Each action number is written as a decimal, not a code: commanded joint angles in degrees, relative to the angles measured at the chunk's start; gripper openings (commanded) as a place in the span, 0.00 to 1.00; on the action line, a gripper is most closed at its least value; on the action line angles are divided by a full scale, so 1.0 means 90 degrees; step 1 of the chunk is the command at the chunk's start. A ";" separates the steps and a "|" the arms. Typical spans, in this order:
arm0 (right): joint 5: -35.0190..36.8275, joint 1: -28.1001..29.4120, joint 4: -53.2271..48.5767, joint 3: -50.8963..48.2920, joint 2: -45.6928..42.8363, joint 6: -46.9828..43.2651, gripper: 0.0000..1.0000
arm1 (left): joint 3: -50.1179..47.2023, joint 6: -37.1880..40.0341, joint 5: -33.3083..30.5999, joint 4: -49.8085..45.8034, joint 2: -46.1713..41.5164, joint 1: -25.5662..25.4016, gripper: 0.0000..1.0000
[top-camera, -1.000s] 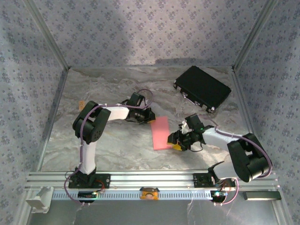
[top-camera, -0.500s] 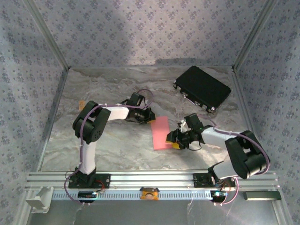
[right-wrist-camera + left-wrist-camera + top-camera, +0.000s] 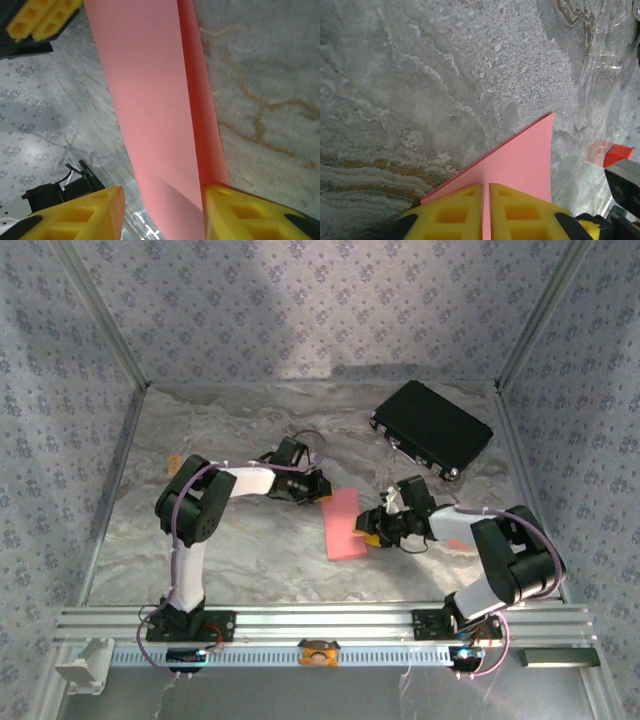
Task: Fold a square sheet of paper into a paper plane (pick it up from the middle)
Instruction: Fold the triangle a second time at the center of the table.
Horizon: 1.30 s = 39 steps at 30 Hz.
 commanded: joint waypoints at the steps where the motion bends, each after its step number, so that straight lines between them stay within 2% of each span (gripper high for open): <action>1: -0.0463 -0.0032 0.0471 0.0219 0.0178 -0.0145 0.43 | 0.0049 0.0020 0.0055 -0.0220 0.0374 -0.0118 0.12; 10: -0.0459 -0.0175 0.0430 0.0301 0.0378 -0.0382 0.31 | 0.0118 0.0086 0.0046 -0.0335 0.0330 -0.0128 0.13; 15: -0.0463 -0.0183 0.0470 0.0296 0.0507 -0.0403 0.28 | 0.0148 0.0089 0.0048 -0.0345 0.0266 -0.0148 0.14; 20: -0.0451 -0.0198 0.0582 0.0294 0.0596 -0.0370 0.17 | 0.0154 0.0092 0.0037 -0.0314 0.0137 -0.0177 0.17; 23: -0.0398 -0.0195 0.0692 0.0269 0.0594 -0.0292 0.08 | 0.0155 0.0077 -0.0030 -0.0333 -0.0039 -0.0218 0.26; 29: -0.0075 -0.0186 0.1745 -0.0024 0.0490 0.0592 0.03 | -0.0018 0.0138 -0.0640 -0.0497 -0.0897 -0.0339 0.53; 32: 0.0230 -0.0175 0.2012 -0.0094 0.0451 0.0982 0.03 | -0.0269 0.0099 -0.1070 -0.0442 -0.1401 -0.0390 0.63; 36: 0.0257 -0.0163 0.2132 -0.0069 0.0419 0.1134 0.05 | -0.0696 0.0150 -0.1449 -0.0238 -0.1985 -0.0383 0.65; 39: 0.0223 -0.0161 0.1777 0.0026 0.0385 0.0918 0.12 | -0.1112 0.0362 -0.1582 0.0158 -0.2399 -0.0455 0.61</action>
